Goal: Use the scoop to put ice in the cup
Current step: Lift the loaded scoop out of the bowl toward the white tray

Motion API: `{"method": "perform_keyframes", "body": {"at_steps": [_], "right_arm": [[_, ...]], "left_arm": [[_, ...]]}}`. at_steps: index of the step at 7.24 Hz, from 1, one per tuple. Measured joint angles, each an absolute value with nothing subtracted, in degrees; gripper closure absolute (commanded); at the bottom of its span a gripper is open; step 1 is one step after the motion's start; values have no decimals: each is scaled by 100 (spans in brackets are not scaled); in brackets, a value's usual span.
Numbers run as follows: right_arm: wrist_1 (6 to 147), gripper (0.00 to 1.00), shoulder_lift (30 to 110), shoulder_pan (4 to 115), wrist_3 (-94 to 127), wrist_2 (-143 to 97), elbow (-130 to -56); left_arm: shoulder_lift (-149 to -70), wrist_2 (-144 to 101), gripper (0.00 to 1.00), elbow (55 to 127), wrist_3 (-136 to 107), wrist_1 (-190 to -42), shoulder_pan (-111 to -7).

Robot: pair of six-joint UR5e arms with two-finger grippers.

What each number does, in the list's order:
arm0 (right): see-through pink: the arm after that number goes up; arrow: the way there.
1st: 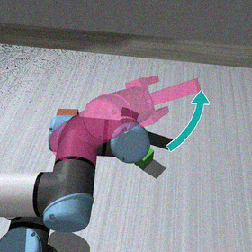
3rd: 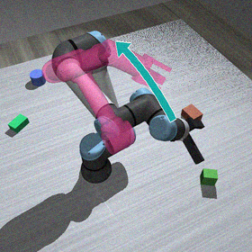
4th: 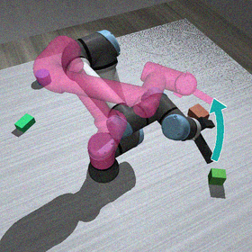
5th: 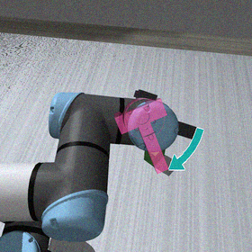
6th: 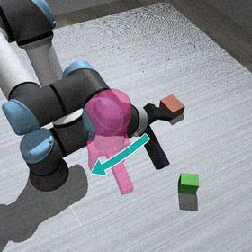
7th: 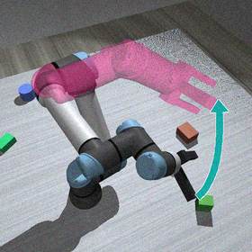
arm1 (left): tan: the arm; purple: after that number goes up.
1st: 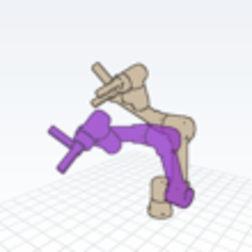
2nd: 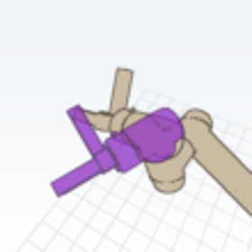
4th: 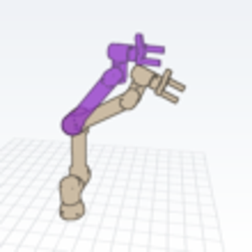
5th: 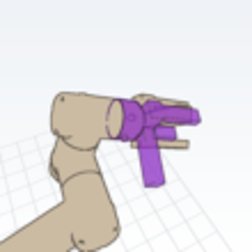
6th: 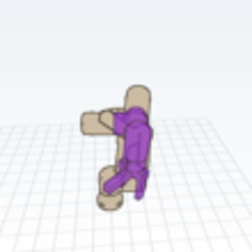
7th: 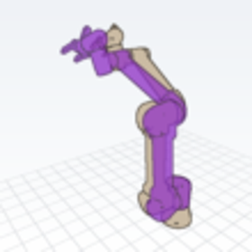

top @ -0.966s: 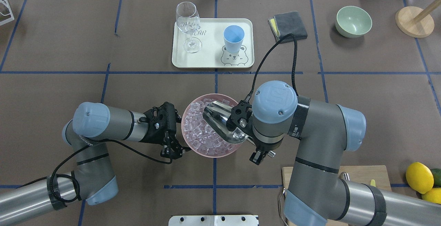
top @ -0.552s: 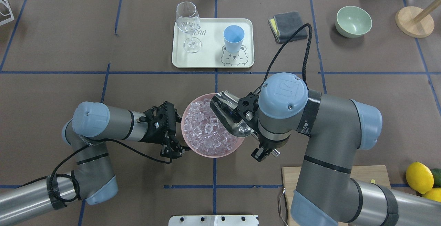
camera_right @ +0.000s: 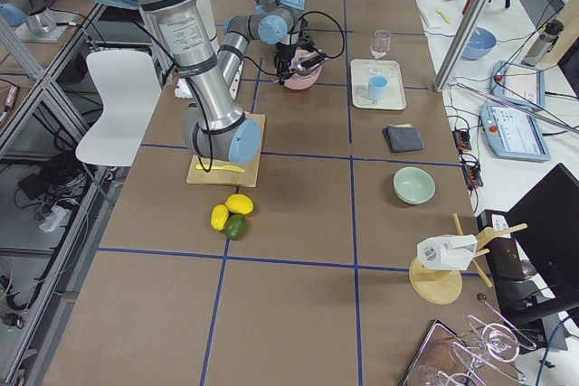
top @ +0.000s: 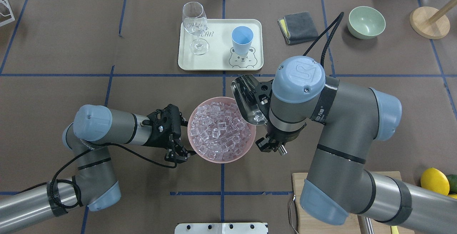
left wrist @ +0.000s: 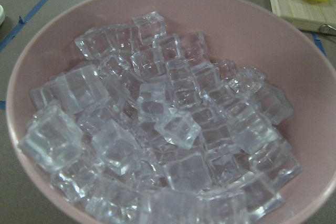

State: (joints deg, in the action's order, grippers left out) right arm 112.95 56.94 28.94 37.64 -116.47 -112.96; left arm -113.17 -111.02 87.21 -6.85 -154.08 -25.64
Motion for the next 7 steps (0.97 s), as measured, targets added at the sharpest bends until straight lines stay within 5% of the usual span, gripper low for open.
{"method": "perform_keyframes", "body": {"at_steps": [7], "right_arm": [[11235, 100, 4482, 4141, 4179, -12970, -9415]], "left_arm": [[-11283, -11165, 2, 8768, -649, -15408, -3046]]}}
